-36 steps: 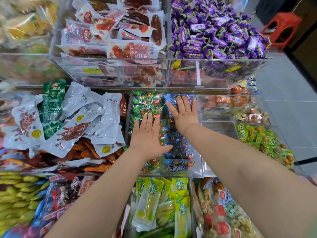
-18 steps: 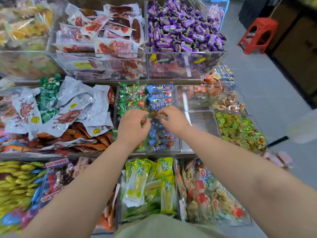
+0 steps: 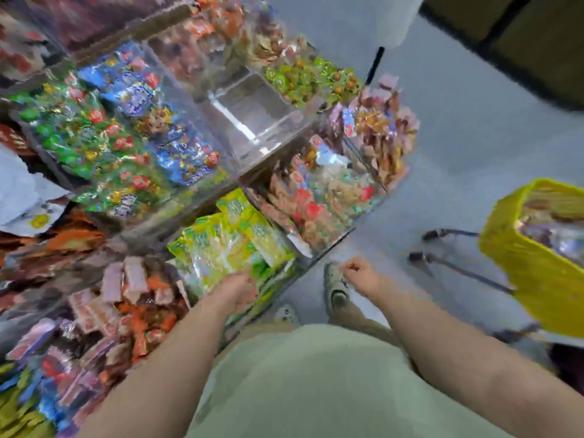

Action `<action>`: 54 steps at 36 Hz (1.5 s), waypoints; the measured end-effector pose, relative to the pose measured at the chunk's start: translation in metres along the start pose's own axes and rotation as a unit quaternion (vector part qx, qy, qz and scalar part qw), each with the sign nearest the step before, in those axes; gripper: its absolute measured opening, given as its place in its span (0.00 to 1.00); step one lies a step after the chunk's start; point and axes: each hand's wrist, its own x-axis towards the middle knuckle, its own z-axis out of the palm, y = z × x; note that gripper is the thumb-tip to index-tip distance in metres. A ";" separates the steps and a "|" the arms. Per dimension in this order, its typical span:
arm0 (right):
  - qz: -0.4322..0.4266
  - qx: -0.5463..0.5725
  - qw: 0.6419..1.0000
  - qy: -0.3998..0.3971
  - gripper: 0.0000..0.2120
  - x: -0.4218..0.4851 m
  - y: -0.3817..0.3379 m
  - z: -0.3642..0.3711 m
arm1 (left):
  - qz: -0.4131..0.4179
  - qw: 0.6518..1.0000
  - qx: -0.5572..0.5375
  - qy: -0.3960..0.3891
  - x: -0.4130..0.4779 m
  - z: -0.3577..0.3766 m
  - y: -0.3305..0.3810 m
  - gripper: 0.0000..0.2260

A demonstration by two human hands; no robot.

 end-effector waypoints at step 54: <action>0.327 0.628 0.654 0.264 0.04 -0.018 0.385 -0.372 | 0.169 0.798 0.555 -0.164 0.004 0.620 0.293 0.04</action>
